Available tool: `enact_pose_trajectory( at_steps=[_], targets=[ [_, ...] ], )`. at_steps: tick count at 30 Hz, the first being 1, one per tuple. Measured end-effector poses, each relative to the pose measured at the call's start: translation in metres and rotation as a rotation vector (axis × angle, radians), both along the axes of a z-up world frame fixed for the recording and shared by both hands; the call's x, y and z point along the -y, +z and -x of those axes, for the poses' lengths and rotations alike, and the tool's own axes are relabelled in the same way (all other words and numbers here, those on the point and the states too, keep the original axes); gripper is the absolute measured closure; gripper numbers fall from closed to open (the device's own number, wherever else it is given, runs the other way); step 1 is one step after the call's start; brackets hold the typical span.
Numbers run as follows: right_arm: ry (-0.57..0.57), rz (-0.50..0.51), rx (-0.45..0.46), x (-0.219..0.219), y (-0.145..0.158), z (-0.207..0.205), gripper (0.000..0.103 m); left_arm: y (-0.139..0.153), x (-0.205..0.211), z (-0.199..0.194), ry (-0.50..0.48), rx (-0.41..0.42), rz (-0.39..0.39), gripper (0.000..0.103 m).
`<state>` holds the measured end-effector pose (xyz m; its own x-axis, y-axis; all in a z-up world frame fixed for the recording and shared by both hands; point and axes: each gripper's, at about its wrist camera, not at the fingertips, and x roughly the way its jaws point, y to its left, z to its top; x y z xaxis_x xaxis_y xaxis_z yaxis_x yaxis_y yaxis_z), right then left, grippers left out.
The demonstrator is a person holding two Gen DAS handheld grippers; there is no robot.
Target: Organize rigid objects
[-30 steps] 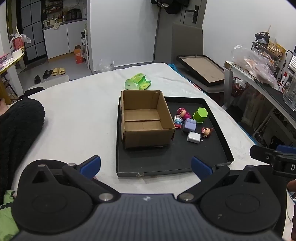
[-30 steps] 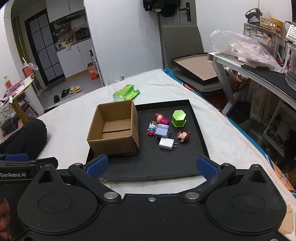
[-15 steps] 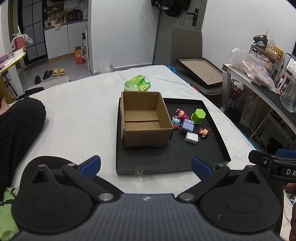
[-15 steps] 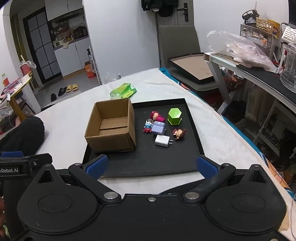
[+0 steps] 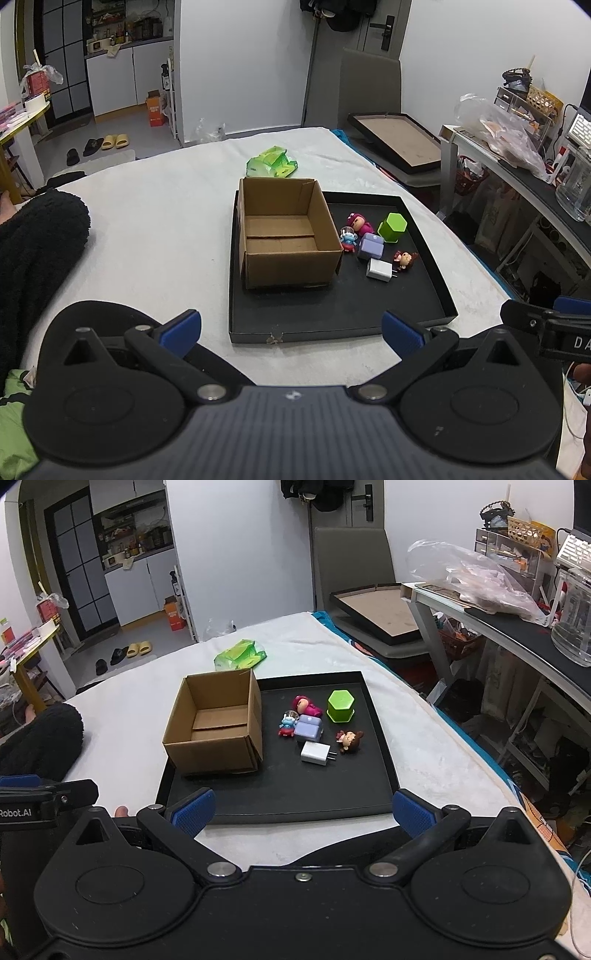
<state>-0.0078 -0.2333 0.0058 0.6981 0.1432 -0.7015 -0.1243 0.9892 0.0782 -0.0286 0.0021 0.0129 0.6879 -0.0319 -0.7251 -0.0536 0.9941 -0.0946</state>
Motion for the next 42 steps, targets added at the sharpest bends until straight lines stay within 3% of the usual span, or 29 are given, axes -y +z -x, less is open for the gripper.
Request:
enact_pose_trajectory(
  at_steps=[42],
  targets=[
    [-0.001, 0.016, 0.036, 0.003, 0.011, 0.005, 0.0, 0.006, -0.001, 0.003, -0.002, 0.011, 0.009, 0.0]
  ],
)
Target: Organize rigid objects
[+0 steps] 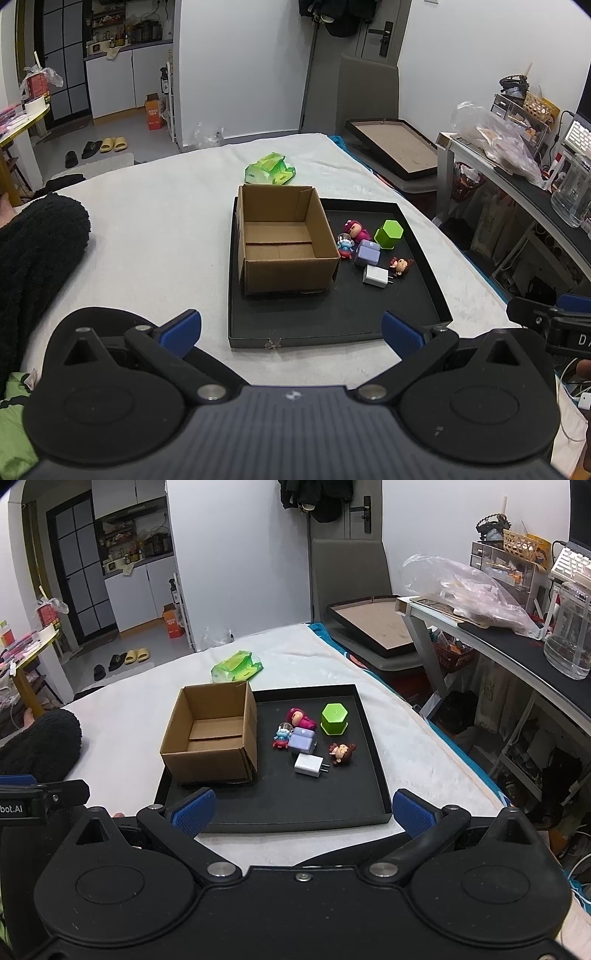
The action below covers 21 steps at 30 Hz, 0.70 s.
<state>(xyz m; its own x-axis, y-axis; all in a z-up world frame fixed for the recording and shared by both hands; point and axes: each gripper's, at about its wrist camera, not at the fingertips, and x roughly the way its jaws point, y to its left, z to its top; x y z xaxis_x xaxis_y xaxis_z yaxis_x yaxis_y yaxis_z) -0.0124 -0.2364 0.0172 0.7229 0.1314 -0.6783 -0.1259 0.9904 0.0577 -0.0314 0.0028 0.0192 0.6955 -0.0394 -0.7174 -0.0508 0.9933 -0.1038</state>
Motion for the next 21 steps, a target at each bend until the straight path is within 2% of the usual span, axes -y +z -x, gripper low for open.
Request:
enact_pose_trajectory(
  at_steps=[11, 21],
  targets=[
    [0.005, -0.005, -0.003, -0.001, -0.004, -0.008, 0.0, -0.008, -0.004, -0.01, 0.015, -0.009, 0.007, 0.0],
    [0.003, -0.028, -0.034, 0.001, -0.031, -0.043, 0.0, -0.029, -0.019, -0.042, 0.068, -0.041, 0.015, 0.0]
  ],
)
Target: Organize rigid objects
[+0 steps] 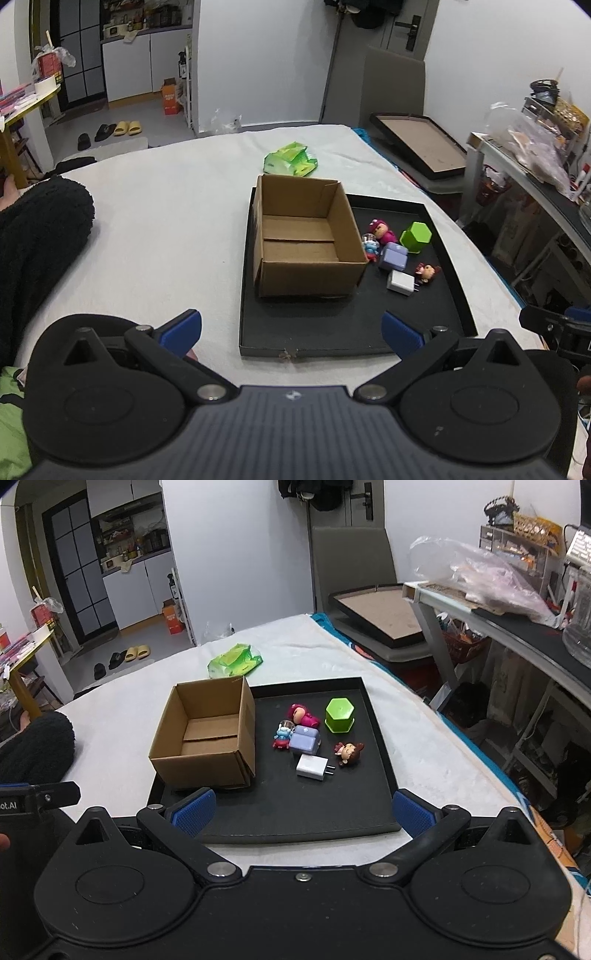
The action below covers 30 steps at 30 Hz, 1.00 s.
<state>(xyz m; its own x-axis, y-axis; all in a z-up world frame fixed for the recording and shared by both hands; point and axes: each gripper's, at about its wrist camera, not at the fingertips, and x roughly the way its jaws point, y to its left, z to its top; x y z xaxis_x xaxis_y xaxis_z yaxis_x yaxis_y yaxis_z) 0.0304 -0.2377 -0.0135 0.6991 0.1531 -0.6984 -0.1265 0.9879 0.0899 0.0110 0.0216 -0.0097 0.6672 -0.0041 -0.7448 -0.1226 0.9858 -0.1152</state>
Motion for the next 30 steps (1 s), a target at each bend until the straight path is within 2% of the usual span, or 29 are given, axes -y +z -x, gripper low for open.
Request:
enact_pose_trajectory(
  at_steps=[6, 17, 26, 30],
  targets=[
    [0.002, -0.015, -0.036, 0.0, -0.021, -0.025, 0.0, -0.016, -0.007, -0.025, 0.015, -0.031, 0.015, 0.002],
    [-0.018, -0.066, -0.109, 0.004, -0.056, -0.072, 0.006, -0.034, -0.02, -0.066, 0.065, -0.025, 0.032, 0.004],
    [-0.053, -0.093, -0.189, 0.003, -0.09, -0.113, 0.007, -0.055, -0.024, -0.104, 0.108, -0.064, 0.033, 0.012],
    [-0.054, -0.1, -0.218, 0.002, -0.104, -0.128, 0.007, -0.064, -0.026, -0.116, 0.125, -0.072, 0.048, 0.021]
  ],
)
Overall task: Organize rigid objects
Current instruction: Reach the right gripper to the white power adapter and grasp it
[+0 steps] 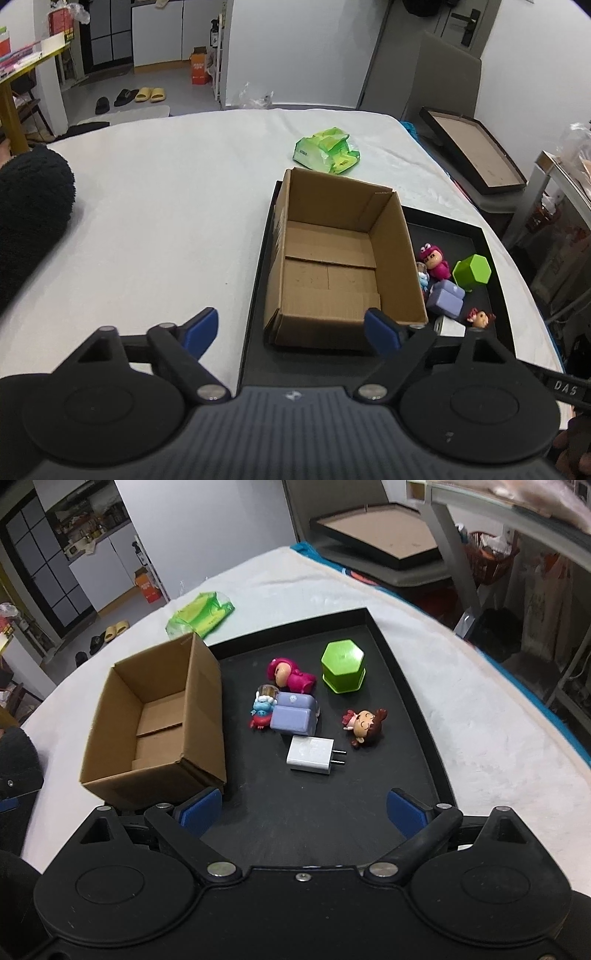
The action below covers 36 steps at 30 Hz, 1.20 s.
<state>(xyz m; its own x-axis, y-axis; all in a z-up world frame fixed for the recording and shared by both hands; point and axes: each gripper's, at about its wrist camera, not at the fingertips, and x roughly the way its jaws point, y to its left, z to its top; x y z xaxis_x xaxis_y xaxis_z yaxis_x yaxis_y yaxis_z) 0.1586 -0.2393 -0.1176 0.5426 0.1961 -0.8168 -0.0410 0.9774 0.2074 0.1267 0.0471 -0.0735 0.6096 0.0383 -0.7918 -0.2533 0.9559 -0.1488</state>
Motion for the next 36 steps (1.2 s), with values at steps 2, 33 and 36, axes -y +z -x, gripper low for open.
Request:
enact_pose_trajectory(
  at_steps=[2, 33, 36],
  targets=[
    [-0.002, -0.007, -0.015, 0.0, -0.007, -0.008, 0.007, -0.005, 0.0, -0.007, 0.012, -0.005, -0.002, 0.023],
    [-0.048, 0.081, -0.146, -0.028, -0.101, -0.094, 0.005, -0.071, -0.009, -0.085, 0.146, -0.049, 0.007, 0.084],
    [-0.041, 0.086, -0.158, -0.035, -0.107, -0.097, 0.005, -0.073, -0.01, -0.085, 0.16, -0.031, 0.008, 0.09]
  ],
)
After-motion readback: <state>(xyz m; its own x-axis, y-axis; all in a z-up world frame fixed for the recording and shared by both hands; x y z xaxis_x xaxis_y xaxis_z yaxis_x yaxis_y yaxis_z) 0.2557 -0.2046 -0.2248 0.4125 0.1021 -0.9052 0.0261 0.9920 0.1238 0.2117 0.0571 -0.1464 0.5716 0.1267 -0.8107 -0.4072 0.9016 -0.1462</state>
